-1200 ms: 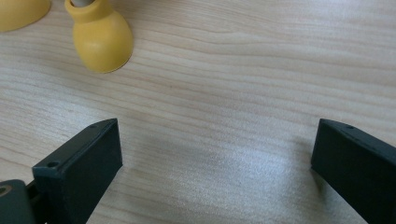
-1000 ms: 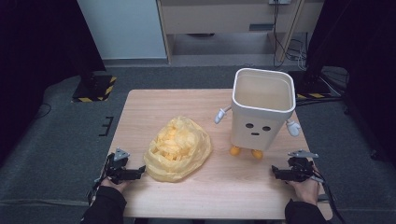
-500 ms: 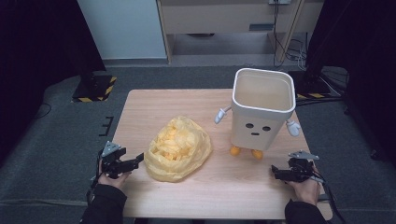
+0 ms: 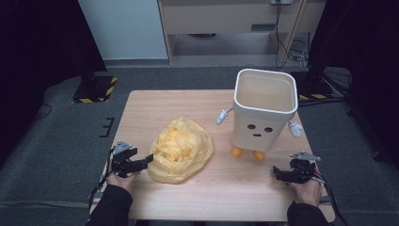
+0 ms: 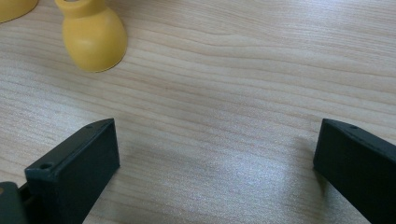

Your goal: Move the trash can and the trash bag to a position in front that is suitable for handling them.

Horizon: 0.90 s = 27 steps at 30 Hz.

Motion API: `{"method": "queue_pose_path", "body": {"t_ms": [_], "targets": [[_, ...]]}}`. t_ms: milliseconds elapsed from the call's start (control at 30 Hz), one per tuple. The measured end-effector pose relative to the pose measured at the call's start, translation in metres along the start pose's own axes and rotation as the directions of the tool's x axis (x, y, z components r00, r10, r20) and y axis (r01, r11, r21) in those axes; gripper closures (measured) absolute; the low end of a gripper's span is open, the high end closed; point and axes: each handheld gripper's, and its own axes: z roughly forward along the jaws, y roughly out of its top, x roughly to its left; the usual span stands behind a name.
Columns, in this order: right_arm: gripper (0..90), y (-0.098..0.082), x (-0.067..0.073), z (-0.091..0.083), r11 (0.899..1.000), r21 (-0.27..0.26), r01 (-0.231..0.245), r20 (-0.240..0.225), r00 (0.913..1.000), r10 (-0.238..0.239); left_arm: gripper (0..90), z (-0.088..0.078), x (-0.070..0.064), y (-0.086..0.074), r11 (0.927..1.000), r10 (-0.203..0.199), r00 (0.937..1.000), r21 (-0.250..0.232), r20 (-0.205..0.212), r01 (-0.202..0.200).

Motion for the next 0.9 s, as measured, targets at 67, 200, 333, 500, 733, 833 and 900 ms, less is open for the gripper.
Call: {"method": "queue_pose_path", "body": {"t_ms": [67, 200, 333, 500, 733, 833, 900], "targets": [[0.4, 0.0, 0.0, 0.0, 1.0, 0.0, -0.001, 0.001, 1.0, 0.001, 18.0, 0.001, -0.002, 0.001, 0.9997, 0.024, 0.9997, 0.007, 0.003, -0.024], [0.4, 0.0, 0.0, 0.0, 1.0, -0.002, 0.004, 0.005, 1.0, -0.004, 20.0, 0.007, -0.009, 0.004, 0.9987, 0.05, 0.9987, 0.012, 0.01, -0.05], [0.4, 0.0, 0.0, 0.001, 1.0, -0.004, 0.011, 0.004, 0.9999, -0.011, 21.7, -0.001, -0.007, 0.007, 0.9983, 0.0, 0.9997, -0.058, 0.023, 0.001], [0.4, 0.0, 0.0, 0.001, 1.0, -0.005, 0.016, 0.006, 0.9998, -0.016, 22.5, -0.004, -0.006, 0.009, 0.9955, -0.031, 0.9981, -0.087, 0.053, 0.036], [0.4, 0.0, 0.0, 0.001, 1.0, -0.005, 0.017, 0.013, 0.9998, -0.017, 24.7, 0.012, -0.021, 0.016, 0.9993, 0.023, 0.9997, -0.029, 0.007, -0.023], [0.4, 0.0, 0.0, 0.001, 1.0, -0.005, 0.017, 0.013, 0.9998, -0.017, 28.9, 0.023, -0.026, 0.017, 0.9983, 0.048, 0.9984, 0.035, -0.029, -0.047], [0.4, 0.0, 0.0, 0.001, 1.0, -0.006, 0.017, 0.012, 0.9998, -0.017, 33.1, 0.028, -0.028, 0.016, 0.9957, 0.056, 0.998, 0.076, -0.03, -0.054]]}}
